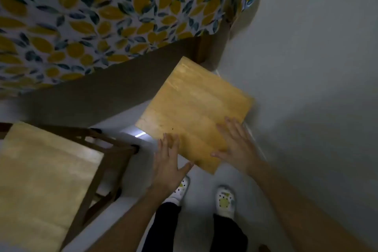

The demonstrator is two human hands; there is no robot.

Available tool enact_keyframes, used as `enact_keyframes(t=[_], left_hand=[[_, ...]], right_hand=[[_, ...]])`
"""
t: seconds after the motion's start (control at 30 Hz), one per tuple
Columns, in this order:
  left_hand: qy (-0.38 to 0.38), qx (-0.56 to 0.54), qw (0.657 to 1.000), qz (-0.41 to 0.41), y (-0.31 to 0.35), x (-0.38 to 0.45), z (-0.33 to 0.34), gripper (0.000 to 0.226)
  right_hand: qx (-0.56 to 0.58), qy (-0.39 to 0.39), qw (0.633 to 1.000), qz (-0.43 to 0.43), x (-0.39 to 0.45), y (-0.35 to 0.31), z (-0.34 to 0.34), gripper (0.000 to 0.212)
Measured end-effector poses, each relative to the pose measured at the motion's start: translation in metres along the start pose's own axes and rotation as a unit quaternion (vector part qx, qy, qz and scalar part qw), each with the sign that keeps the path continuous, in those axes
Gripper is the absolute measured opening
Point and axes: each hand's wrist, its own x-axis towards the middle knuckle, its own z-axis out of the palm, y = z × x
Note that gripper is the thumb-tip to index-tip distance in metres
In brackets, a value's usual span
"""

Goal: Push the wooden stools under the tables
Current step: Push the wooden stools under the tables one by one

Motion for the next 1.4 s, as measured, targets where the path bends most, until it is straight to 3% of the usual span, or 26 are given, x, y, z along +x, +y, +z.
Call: enact_keyframes(t=[0.1,0.17,0.27,0.37,0.47,0.6,0.87,1.2,1.4], left_hand=[[0.002,0.069,0.996,-0.05,0.002,0.015,0.028,0.119],[0.011,0.053,0.996,-0.068,0.003,0.019,0.044,0.129],[0.044,0.062,0.994,-0.074,0.008,0.022,0.064,0.124],[0.072,0.066,0.99,-0.098,0.015,0.027,0.071,0.118],[0.075,0.072,0.989,-0.109,0.019,0.029,0.071,0.113],[0.079,0.061,0.989,-0.109,0.014,0.038,0.064,0.113],[0.095,0.052,0.99,-0.092,-0.008,0.101,-0.015,0.115],[0.086,0.08,0.989,-0.085,-0.038,0.211,-0.158,0.116],[0.117,0.089,0.986,-0.073,-0.042,0.243,-0.187,0.114]], right_hand=[[-0.09,-0.006,0.994,-0.055,0.015,0.034,0.017,0.111],[-0.117,-0.006,0.988,-0.098,0.015,0.053,0.024,0.111],[-0.146,0.011,0.977,-0.152,0.014,0.073,0.029,0.099],[-0.091,0.019,0.979,-0.18,0.022,0.077,0.032,0.085],[-0.044,0.05,0.976,-0.206,0.025,0.076,0.035,0.084],[-0.065,0.036,0.975,-0.21,0.036,0.072,0.031,0.081],[-0.004,0.044,0.974,-0.223,0.131,0.03,0.006,0.077],[0.075,0.018,0.983,-0.167,0.281,-0.048,-0.045,0.083],[0.075,0.017,0.986,-0.151,0.318,-0.064,-0.067,0.083]])
